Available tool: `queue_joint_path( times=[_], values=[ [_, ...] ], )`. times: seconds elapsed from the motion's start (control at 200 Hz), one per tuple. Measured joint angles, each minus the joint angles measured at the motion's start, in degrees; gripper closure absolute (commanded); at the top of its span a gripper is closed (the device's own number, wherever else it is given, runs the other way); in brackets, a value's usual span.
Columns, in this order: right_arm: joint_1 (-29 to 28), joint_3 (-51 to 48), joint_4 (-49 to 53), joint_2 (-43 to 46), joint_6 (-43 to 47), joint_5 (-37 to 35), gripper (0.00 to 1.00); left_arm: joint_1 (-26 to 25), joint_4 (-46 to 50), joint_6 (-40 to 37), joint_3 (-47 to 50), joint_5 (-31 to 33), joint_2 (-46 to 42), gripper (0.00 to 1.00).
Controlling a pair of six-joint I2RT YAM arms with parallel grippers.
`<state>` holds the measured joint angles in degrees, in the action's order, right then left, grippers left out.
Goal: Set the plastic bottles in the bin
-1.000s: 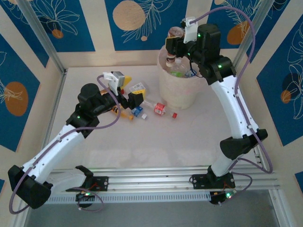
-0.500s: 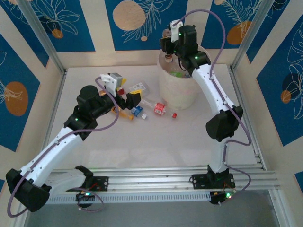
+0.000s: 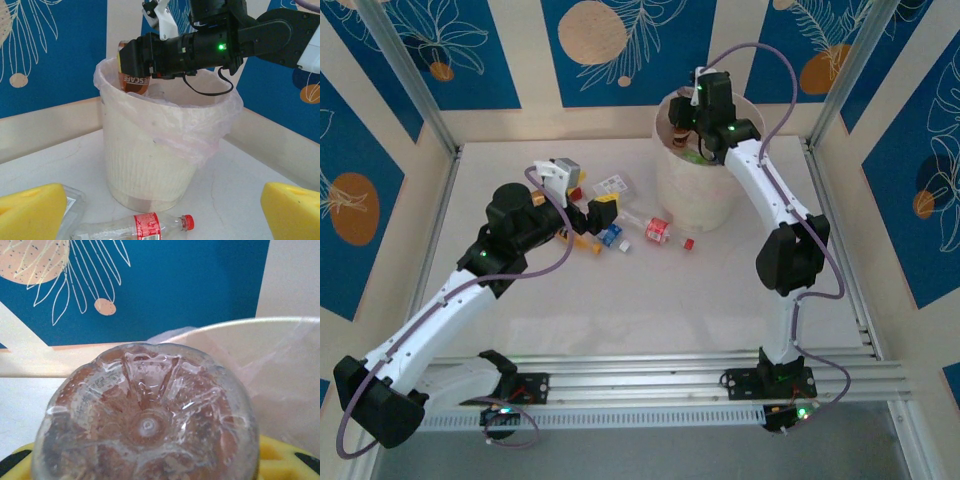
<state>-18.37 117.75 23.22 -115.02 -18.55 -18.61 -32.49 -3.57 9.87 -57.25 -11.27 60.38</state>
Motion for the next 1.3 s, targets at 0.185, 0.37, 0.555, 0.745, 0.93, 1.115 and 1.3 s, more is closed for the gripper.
queue_joint_path(
  times=[0.185,0.37,0.555,0.745,0.93,1.115,1.3],
  values=[
    [1.25,1.01,3.82,-0.48,-6.86,-0.35,0.36,0.0,0.04,0.02,0.0,0.57,0.0,0.0],
    [2.75,5.18,10.12,-2.03,-8.68,-3.56,0.16,0.0,0.15,0.04,0.0,1.05,0.0,0.0],
    [3.17,10.54,15.13,-3.06,-7.34,-7.15,0.07,0.0,0.22,0.04,0.0,1.22,0.0,0.01],
    [3.17,15.52,17.49,-2.69,-4.74,-9.7,0.07,0.0,1.11,0.13,-0.07,3.56,0.0,0.01],
    [3.17,14.88,20.33,0.11,-3.48,-9.64,0.01,0.94,9.88,3.28,-5.38,12.72,4.04,0.01],
    [3.17,11.58,23.52,7.08,-3.48,-7.45,0.01,5.6,19.76,12.48,-10.12,19.06,9.73,0.0],
    [3.06,7.67,27.56,15.28,-3.76,-3.19,0.01,9.07,27.76,23.56,-10.78,22.49,15.39,0.01]
  ],
)
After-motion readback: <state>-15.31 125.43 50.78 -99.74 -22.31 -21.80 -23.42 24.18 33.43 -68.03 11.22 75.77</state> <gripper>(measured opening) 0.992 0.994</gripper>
